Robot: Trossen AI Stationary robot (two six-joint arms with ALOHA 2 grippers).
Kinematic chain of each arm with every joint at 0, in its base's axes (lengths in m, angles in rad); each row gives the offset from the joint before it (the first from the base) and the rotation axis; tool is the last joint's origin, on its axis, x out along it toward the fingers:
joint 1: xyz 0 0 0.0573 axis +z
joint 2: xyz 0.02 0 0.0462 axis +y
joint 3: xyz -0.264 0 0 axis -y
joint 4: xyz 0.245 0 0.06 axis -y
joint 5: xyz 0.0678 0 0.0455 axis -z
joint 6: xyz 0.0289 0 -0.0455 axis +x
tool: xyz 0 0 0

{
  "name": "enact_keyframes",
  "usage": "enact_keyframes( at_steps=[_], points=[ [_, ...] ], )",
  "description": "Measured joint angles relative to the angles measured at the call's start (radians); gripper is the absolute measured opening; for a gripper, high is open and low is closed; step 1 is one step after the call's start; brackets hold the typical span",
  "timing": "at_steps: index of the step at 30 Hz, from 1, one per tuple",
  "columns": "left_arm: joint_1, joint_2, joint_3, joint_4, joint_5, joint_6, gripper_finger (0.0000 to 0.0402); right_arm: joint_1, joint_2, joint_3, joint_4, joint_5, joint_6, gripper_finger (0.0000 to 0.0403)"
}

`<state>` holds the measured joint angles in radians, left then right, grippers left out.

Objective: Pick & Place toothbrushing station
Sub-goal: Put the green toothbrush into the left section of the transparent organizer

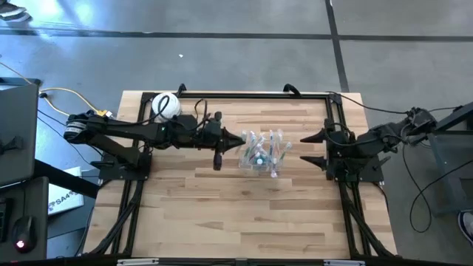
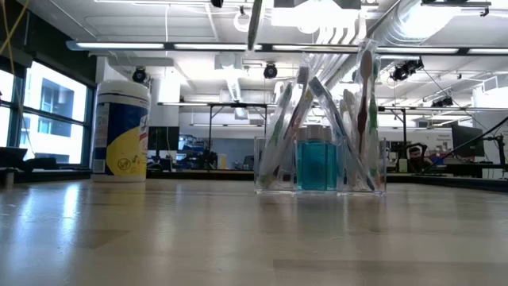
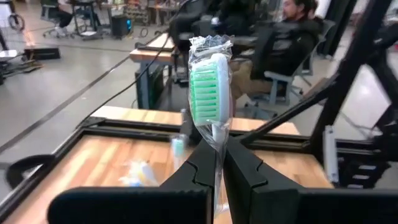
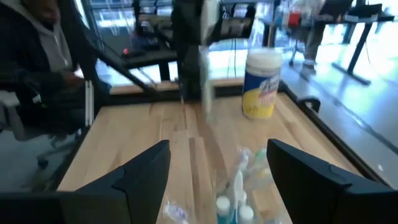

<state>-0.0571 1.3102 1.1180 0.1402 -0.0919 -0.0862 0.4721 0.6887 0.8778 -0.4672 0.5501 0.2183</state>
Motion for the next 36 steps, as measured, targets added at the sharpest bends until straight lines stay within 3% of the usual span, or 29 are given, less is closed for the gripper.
enact_keyframes(
  at_steps=[15,19,30,36],
  points=[
    [-0.022,0.12,-0.116,0.269,-0.139,-0.077,0.0006,-0.001,-0.121,-0.376,0.488,-0.047,-0.222,0.026],
    [-0.022,0.138,-0.116,0.266,-0.2,-0.077,0.0006,-0.001,-0.163,-0.425,0.509,-0.084,-0.226,0.026],
    [-0.016,0.229,-0.116,0.363,-0.238,-0.108,0.0006,-0.001,-0.201,-0.47,0.509,-0.091,-0.25,0.026],
    [-0.001,0.232,-0.116,0.342,-0.287,-0.141,0.0006,-0.001,-0.201,-0.47,0.503,-0.2,-0.271,0.026]
  ],
)
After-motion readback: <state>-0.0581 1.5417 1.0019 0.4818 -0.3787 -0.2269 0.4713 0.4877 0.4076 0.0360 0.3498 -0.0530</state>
